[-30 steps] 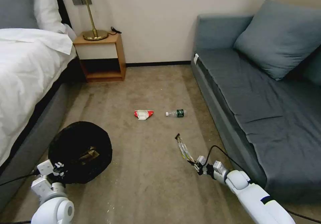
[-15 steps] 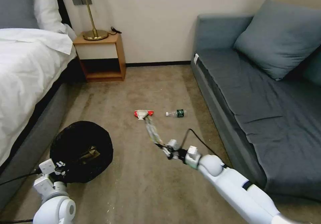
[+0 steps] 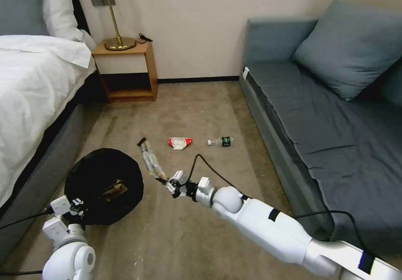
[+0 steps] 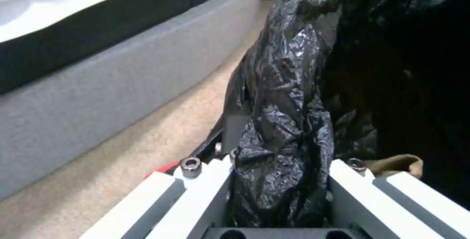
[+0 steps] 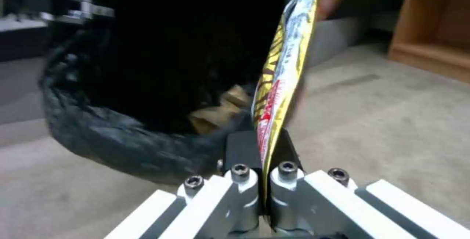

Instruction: Pick up the trash bin, then pick up the garbage on the floor and place it into the trash bin.

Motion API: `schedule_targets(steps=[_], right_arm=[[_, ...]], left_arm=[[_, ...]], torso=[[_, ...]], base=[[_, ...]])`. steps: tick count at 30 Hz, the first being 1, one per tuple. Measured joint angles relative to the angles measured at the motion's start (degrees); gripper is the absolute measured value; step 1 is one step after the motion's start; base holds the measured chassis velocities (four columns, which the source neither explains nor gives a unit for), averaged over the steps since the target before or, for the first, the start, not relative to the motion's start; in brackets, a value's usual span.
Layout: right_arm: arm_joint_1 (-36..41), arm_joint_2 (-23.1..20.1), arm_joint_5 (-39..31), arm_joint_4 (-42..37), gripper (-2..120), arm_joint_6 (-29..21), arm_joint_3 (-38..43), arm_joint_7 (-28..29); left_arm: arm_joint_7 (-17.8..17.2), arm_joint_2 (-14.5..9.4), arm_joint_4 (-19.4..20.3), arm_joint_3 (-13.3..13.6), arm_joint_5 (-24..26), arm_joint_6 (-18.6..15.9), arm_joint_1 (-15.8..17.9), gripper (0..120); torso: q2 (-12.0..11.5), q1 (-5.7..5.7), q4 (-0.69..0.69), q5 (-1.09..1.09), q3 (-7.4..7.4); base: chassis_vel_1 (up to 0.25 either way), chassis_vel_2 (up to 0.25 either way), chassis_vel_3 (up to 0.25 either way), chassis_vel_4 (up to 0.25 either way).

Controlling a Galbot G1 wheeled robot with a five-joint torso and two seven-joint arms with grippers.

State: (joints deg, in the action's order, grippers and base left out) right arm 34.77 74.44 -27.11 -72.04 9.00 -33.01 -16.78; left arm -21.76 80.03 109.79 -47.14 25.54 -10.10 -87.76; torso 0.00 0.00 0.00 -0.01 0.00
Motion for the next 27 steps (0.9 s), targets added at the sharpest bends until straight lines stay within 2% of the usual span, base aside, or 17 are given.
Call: schedule_targets(steps=[5,9,22,27], right_arm=[[0.5,3.1,0.0,-0.9,0,0.0,0.1,0.7],[0.4,3.9,-1.0,-2.6,0,-0.4,0.1,1.1],[-2.1,3.7,-2.8,-4.1,0,-2.2,-6.3,0.9],[-3.4,2.8,-2.3,-3.3,0,-5.7,-8.0,0.5]], left_arm=[[0.1,0.0,-0.3,0.0,0.1,0.1,0.5,1],[0.1,0.0,-0.9,0.1,0.0,0.1,0.9,1],[0.0,1.0,-1.6,0.3,1.3,0.1,2.2,1],[0.1,1.2,-1.1,0.3,1.5,0.2,2.0,1]], torso=[[0.0,0.00,0.00,0.01,0.00],[0.0,-0.01,0.01,0.00,0.00],[0.0,0.00,0.01,0.00,0.00],[0.0,0.00,0.00,0.01,0.00]], base=[[0.000,0.000,0.000,0.000],[0.000,0.000,0.000,0.000],[0.000,0.000,0.000,0.000],[0.000,0.000,0.000,0.000]])
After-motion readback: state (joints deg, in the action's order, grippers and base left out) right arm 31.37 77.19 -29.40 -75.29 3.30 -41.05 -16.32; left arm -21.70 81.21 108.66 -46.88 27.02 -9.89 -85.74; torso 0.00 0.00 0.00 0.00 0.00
